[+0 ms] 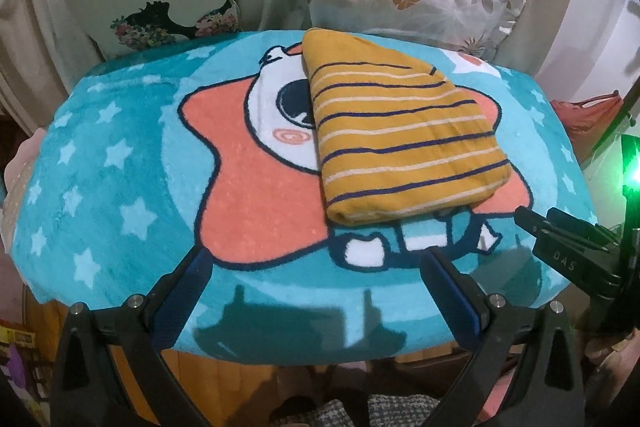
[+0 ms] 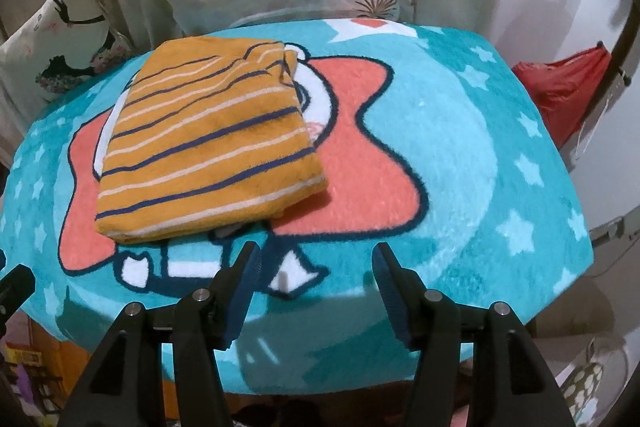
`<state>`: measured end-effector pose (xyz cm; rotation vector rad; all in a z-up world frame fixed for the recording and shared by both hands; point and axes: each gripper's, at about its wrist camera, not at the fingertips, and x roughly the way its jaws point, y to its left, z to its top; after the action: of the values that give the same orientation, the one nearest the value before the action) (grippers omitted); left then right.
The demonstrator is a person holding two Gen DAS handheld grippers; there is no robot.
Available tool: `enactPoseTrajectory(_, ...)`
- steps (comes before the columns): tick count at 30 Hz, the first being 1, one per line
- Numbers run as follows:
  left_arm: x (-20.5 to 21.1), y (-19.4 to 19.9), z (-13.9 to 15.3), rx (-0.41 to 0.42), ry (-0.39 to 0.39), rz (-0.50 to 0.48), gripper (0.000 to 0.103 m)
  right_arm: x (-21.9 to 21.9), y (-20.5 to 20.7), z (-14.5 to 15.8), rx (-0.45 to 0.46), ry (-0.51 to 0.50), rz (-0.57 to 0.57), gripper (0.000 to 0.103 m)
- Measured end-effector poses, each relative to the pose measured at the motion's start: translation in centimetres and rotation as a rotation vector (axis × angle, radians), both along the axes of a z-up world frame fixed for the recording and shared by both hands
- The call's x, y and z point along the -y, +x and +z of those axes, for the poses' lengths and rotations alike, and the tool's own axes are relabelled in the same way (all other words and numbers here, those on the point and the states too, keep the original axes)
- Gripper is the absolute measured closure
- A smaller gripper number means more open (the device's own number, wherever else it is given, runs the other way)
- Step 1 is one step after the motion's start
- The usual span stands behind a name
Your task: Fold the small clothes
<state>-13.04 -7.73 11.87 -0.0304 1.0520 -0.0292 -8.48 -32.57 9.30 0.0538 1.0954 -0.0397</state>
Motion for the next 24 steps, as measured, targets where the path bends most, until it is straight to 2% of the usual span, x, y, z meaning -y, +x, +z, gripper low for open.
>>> enactPoseTrajectory(11,0.6,-0.2,-0.4,-0.022,0.045,0.045,0.0,0.3,1.1,-1.0,-0.018,0.007,0.03,0.039)
enactPoseTrajectory(24,1.0,0.6,-1.6,-0.07,0.02,0.055,0.0,0.7,1.4,-1.3,-0.009,-0.045,0.037,0.037)
